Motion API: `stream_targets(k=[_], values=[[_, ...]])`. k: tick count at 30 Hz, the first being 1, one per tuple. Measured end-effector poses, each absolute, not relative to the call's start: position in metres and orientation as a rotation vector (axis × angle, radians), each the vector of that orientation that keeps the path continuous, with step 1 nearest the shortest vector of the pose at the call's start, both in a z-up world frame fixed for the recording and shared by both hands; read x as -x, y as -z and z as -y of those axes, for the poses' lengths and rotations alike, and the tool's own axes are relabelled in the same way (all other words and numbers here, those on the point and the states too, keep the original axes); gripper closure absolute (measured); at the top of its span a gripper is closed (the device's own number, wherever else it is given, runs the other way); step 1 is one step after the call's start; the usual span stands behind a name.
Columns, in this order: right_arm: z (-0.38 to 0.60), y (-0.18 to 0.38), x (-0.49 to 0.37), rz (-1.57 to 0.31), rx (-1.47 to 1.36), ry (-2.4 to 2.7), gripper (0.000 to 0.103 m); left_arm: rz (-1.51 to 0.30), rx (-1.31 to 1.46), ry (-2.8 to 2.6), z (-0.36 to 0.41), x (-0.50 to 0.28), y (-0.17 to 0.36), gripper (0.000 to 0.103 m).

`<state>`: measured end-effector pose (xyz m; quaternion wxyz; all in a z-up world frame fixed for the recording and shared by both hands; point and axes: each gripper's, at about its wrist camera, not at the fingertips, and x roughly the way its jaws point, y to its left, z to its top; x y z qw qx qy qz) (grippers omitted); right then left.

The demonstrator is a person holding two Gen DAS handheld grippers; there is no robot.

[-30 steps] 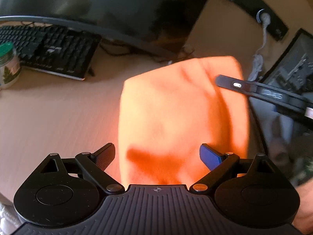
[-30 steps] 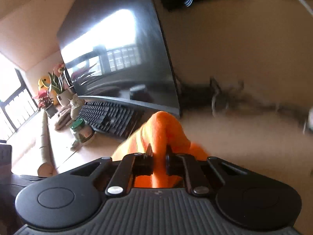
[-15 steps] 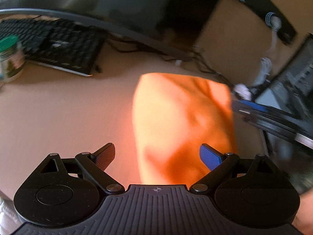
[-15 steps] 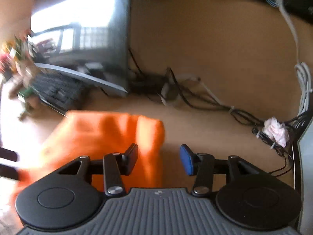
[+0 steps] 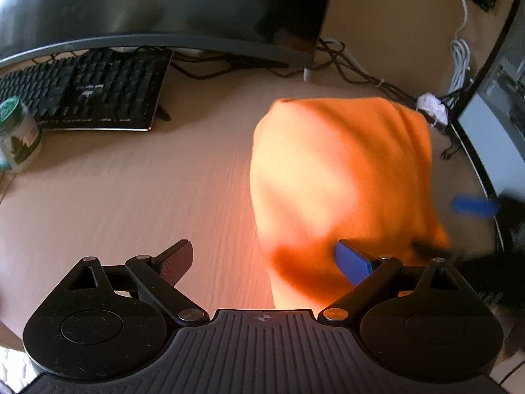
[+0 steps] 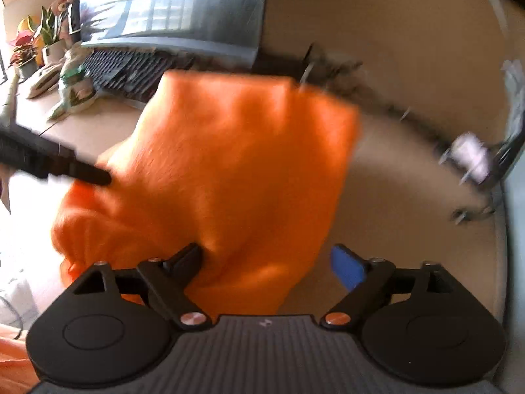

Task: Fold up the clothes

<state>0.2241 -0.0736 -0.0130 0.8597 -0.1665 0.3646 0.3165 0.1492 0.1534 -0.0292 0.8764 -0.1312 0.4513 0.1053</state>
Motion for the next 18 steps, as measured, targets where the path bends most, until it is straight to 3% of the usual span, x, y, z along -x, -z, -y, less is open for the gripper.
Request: stream_targets(k=[2, 6, 11, 14, 18], values=[[0.079, -0.004, -0.228, -0.723, 0.309, -0.646, 0.000, -0.941, 0.275, -0.220, -0.154, -0.150, 0.030, 0.006], [0.081, -0.016, -0.239, -0.710, 0.228, -0.654, 0.000, -0.921, 0.263, -0.221, -0.151, -0.150, 0.024, 0.006], [0.079, -0.010, -0.227, -0.715, 0.202, -0.731, 0.000, -0.739, 0.306, -0.080, -0.161, -0.151, -0.007, 0.006], [0.081, -0.013, -0.213, -0.712, 0.096, -0.903, 0.000, -0.781, 0.383, -0.003, -0.162, -0.185, 0.006, 0.006], [0.062, 0.024, -0.219, -0.839, 0.010, -1.001, 0.000, -0.834, 0.487, 0.100, -0.165, -0.230, 0.023, 0.006]])
